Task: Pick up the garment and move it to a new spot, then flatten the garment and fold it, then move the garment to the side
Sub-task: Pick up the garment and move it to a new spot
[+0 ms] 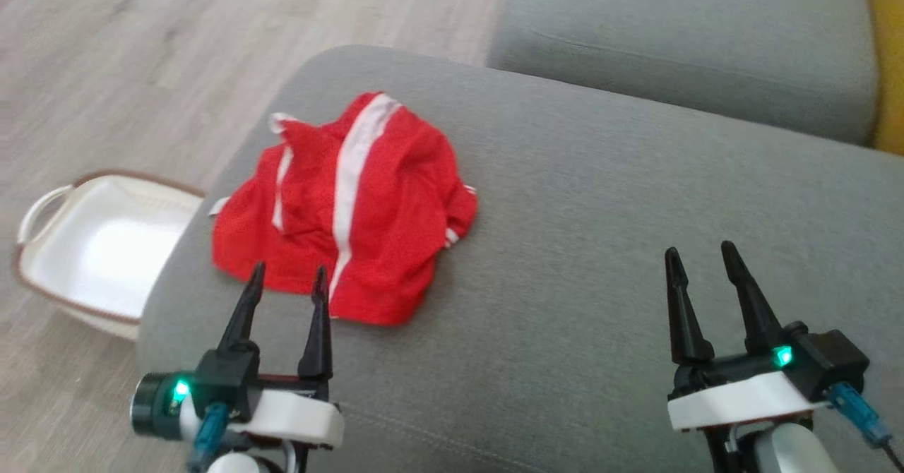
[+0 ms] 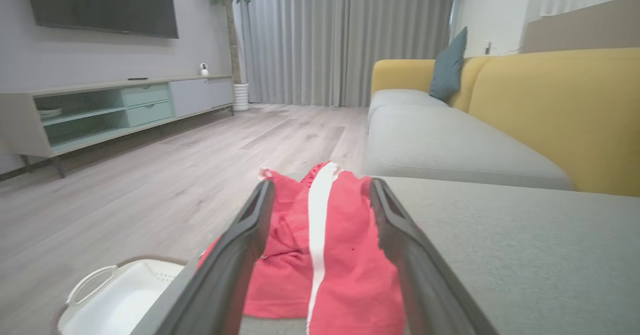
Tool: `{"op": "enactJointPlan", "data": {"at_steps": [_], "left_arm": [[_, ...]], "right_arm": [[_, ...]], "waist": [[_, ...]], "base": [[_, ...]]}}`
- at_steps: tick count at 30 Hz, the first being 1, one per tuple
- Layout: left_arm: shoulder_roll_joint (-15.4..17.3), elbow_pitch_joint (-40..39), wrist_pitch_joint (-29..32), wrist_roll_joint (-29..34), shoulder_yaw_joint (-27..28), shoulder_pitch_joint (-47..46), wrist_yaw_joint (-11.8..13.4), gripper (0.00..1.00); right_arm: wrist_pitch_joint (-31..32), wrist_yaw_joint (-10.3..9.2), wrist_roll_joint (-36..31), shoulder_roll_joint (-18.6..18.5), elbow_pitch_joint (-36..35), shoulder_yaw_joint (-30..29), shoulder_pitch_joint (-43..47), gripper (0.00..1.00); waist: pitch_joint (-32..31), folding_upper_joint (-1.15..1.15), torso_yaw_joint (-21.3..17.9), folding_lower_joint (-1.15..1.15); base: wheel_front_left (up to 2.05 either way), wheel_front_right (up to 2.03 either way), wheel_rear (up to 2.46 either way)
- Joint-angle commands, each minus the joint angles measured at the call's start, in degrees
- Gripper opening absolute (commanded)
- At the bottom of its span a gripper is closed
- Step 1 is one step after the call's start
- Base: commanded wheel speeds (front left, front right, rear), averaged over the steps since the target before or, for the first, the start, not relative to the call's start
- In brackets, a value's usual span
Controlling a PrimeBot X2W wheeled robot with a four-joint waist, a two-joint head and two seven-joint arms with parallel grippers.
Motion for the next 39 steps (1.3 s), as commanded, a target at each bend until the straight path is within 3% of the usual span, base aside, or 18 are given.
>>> {"op": "enactJointPlan", "data": {"at_steps": [1,14,28,34,39], "left_arm": [[-0.07,-2.35,-0.52,0.44,2.37,-1.91,-0.03,1.00],[-0.01,-2.63,-0.52,0.81,3.27,-1.20,-0.80,1.00],[-0.30,-0.85,-0.52,-2.63,6.21,-3.10,-1.51,1.00],[2.11,-0.20,-0.52,-2.63,8.46,-9.09,-4.11,1.00],[6.84,4.63,0.32,-3.19,9.24,-18.43,-8.83,1.00]], "right_arm": [[-0.62,0.24,0.51,-0.42,-1.69,1.57,-1.43,1.00],[-0.62,0.24,1.51,-0.42,-1.31,2.59,-0.65,1.00],[-0.62,0.24,0.21,-0.42,-1.63,1.28,-2.28,1.00],[-0.62,0.24,-1.99,-0.42,-2.95,-1.35,-4.57,1.00],[-0.62,0.24,-4.06,-0.42,-4.78,-3.99,-7.53,1.00]], "waist": [[-0.48,0.00,2.79,0.00],[-1.02,0.00,6.32,0.00],[2.94,0.00,2.32,0.00],[8.85,0.00,-1.34,0.00],[15.22,0.00,-4.53,0.00]], "base": [[0.00,0.00,0.00],[0.00,0.00,0.00],[0.00,0.00,0.00],[0.00,0.00,0.00],[0.00,0.00,0.00]]}}
